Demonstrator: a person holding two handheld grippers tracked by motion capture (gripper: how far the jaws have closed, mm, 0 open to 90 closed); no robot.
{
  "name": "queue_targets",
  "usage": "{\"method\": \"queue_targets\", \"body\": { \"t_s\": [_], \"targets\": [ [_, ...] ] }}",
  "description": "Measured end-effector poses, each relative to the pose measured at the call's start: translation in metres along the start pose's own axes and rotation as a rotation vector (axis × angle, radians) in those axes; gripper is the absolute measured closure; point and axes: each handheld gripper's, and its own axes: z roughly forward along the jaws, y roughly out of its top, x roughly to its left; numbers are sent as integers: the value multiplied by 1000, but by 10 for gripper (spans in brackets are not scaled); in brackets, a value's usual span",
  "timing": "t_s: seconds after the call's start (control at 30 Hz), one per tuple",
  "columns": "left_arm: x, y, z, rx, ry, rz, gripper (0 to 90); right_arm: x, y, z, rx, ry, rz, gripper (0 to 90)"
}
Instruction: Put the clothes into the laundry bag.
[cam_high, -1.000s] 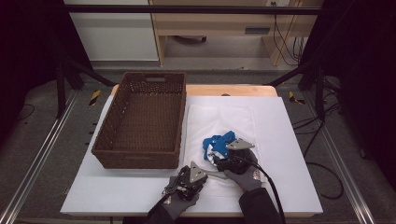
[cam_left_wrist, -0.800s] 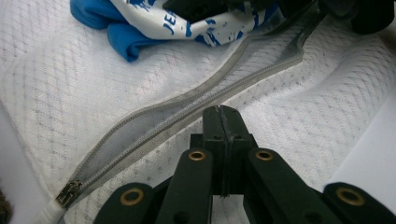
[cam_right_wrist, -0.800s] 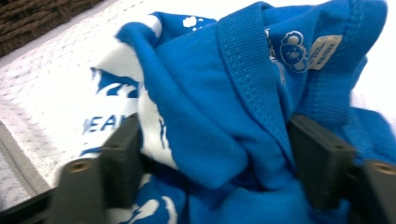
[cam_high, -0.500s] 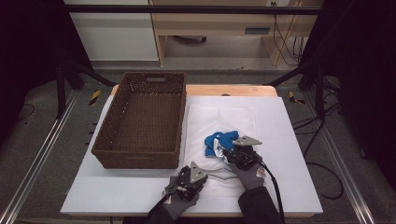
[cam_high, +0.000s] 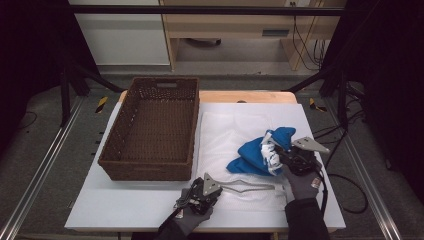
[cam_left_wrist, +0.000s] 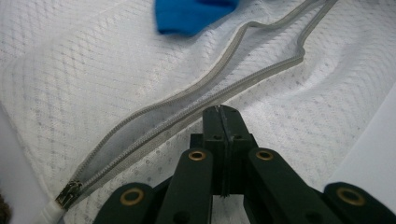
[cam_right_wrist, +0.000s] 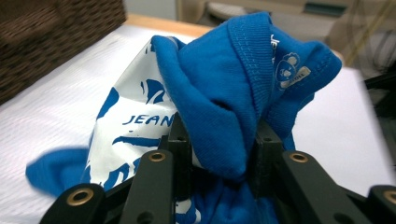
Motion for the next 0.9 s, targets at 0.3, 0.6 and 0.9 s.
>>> {"method": "queue_targets", "body": {
  "t_s": [0.3, 0.6, 0.9],
  "targets": [
    [0, 0, 0, -2, 2, 5, 896, -13, -38, 20, 100, -25, -9, 646],
    [0, 0, 0, -2, 3, 5, 896, -4, -50, 33, 146, 25, 11, 447],
    [-1, -1, 0, -5, 5, 5, 895, 6, -26, -5, -21, 54, 10, 299]
  ]
}}
